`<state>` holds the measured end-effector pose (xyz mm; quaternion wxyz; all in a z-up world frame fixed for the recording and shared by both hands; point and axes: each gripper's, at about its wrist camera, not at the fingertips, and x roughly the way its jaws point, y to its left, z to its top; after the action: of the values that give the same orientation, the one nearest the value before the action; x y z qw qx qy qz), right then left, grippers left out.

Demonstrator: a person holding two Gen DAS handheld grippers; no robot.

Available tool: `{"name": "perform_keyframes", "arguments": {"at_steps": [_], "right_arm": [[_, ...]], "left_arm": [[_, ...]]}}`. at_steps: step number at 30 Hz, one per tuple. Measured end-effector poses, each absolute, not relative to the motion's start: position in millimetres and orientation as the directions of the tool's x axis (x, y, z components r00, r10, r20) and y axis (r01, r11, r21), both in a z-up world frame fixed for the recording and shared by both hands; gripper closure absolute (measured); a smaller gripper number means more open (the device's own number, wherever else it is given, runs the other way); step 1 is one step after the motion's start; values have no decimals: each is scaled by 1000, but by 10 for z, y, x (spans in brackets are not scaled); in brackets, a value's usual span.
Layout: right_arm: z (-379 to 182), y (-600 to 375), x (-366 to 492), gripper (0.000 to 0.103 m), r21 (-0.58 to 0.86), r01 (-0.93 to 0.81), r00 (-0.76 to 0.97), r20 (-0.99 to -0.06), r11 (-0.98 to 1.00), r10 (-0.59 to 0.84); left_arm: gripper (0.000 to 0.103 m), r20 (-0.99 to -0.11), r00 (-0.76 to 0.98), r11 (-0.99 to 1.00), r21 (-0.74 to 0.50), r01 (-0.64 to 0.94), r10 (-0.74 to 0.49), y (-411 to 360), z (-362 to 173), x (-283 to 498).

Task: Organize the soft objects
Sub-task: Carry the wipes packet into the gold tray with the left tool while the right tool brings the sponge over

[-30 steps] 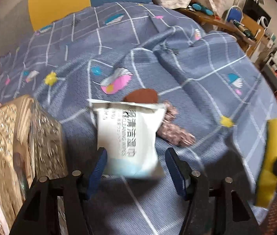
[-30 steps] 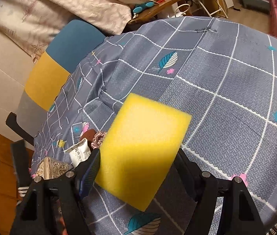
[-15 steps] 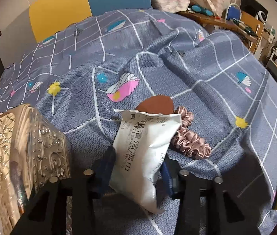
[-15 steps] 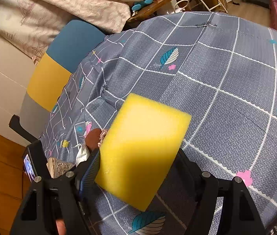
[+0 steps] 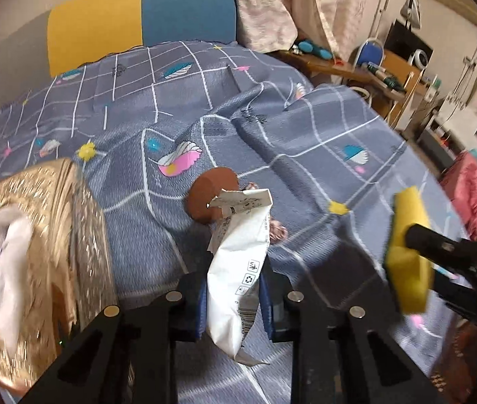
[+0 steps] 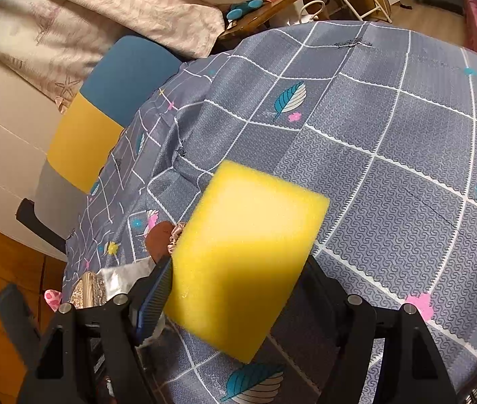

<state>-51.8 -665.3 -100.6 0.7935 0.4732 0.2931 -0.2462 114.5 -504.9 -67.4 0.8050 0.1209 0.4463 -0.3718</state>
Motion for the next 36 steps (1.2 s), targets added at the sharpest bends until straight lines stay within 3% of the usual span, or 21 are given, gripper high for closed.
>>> {"name": "perform_keyframes", "arguments": {"at_steps": [9,19,30,36], "right_arm": [[-988,-6613,-512,28,590,673,698,-706,446,-119],[-1065,-6582,-472,28,594,670,691,-718,446,-82],[-891,-6482,-479,28,601,611,752,-645,516,-138],[-701,-6286,-458,28,589,559,793,-586,583,-168]], "left_arm": [[79,-722,219,615,-343,710,-656,-4367,-319,743],[79,-673,253,619,-381,687,-695,-3092,-127,526],[79,-635,500,802,-383,459,-589,-1169,51,575],[79,-665,585,883,-393,255,-465,-220,-119,625]]}}
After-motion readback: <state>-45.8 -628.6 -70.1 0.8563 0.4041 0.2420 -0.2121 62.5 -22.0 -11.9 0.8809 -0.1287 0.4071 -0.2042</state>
